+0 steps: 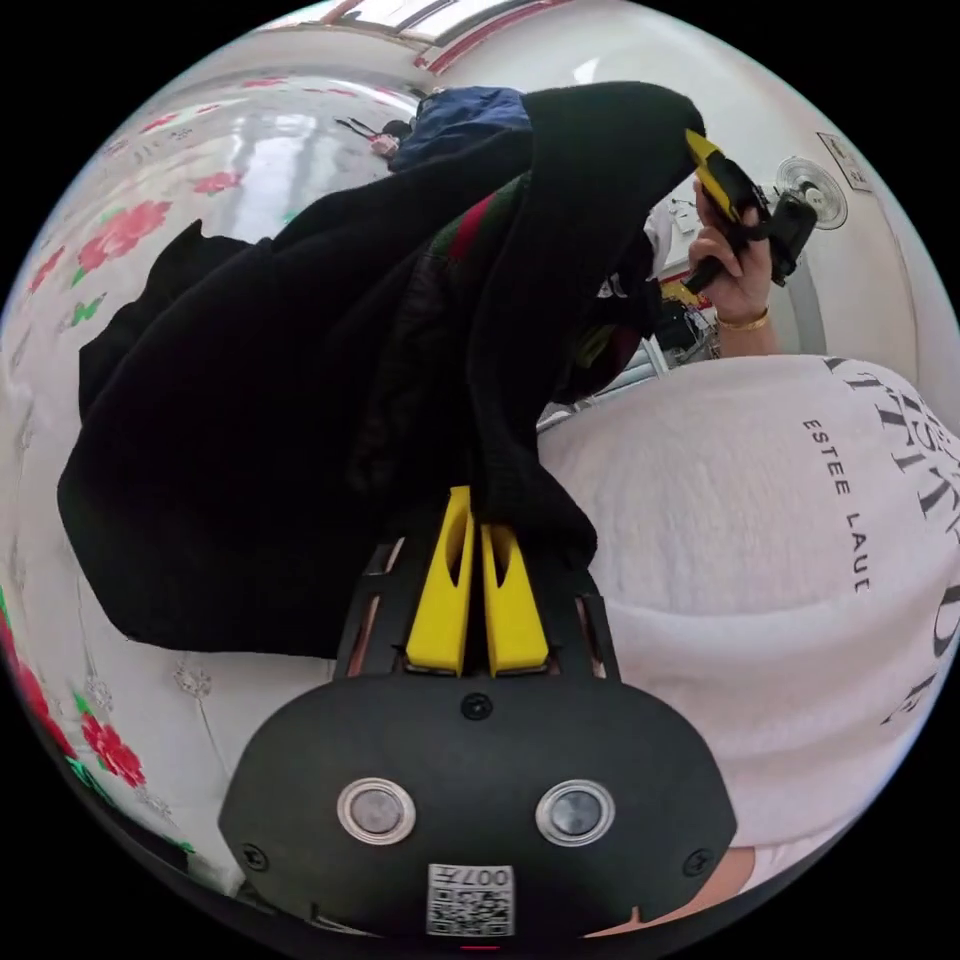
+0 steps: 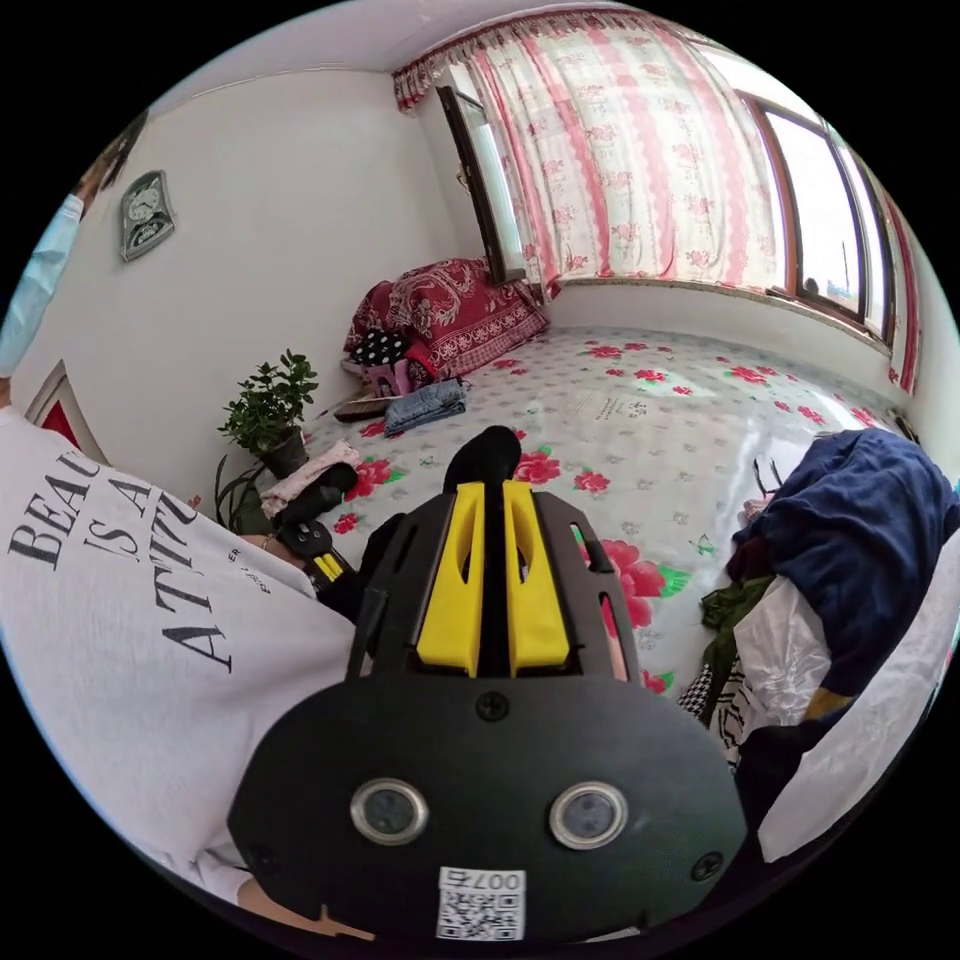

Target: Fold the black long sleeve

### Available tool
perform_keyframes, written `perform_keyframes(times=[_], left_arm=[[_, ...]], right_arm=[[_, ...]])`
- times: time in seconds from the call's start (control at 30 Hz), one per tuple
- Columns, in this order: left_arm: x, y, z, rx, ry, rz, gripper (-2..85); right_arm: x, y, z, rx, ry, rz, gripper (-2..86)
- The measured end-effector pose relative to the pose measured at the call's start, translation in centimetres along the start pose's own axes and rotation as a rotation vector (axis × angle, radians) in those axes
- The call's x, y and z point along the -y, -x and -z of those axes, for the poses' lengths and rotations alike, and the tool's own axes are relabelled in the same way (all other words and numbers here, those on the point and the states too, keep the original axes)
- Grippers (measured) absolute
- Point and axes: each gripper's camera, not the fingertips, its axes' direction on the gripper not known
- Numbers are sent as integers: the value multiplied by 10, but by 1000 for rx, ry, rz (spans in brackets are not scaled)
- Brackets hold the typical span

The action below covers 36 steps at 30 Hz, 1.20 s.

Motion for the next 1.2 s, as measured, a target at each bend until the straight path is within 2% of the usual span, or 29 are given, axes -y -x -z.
perform_keyframes(times=[0.07,0.13,0.17,0.23,0.3,0.37,0.43,0.47,0.53,0.6,0.7,0.8,0.93,1.07,1.2], left_arm=[[-12,-4,33,36,-138,22,-8],[-32,-7,89,105,-398,92,-8],[-37,-6,103,138,-468,129,-7],[-50,-12,140,286,-608,178,-1],[-41,-20,138,354,-546,136,18],[-22,-25,111,374,-369,96,64],[3,-32,46,442,-112,41,127],[8,-33,28,472,-62,21,140],[25,-35,-37,589,71,-25,145],[37,-27,-70,540,125,-6,130],[44,-15,-90,423,131,26,94],[34,-10,-75,304,67,41,37],[6,-12,-33,314,-103,108,9],[-9,-41,-7,372,-189,25,19],[-18,-66,0,372,-273,-121,103]], right_arm=[[0,-2,6,-10,-6,5,9],[5,0,11,-20,-22,26,9],[10,3,14,-10,-38,48,9],[20,8,16,12,-54,87,9],[29,16,15,15,-61,135,9],[36,26,8,13,-40,176,9],[36,30,3,12,-12,181,9],[34,30,1,22,2,175,9],[30,29,2,50,10,159,8],[26,28,9,83,17,142,8],[22,33,16,72,41,154,7],[13,39,27,1,38,164,7],[8,37,48,33,-22,120,8],[9,50,66,33,-69,139,7],[8,68,74,32,-66,192,5]])
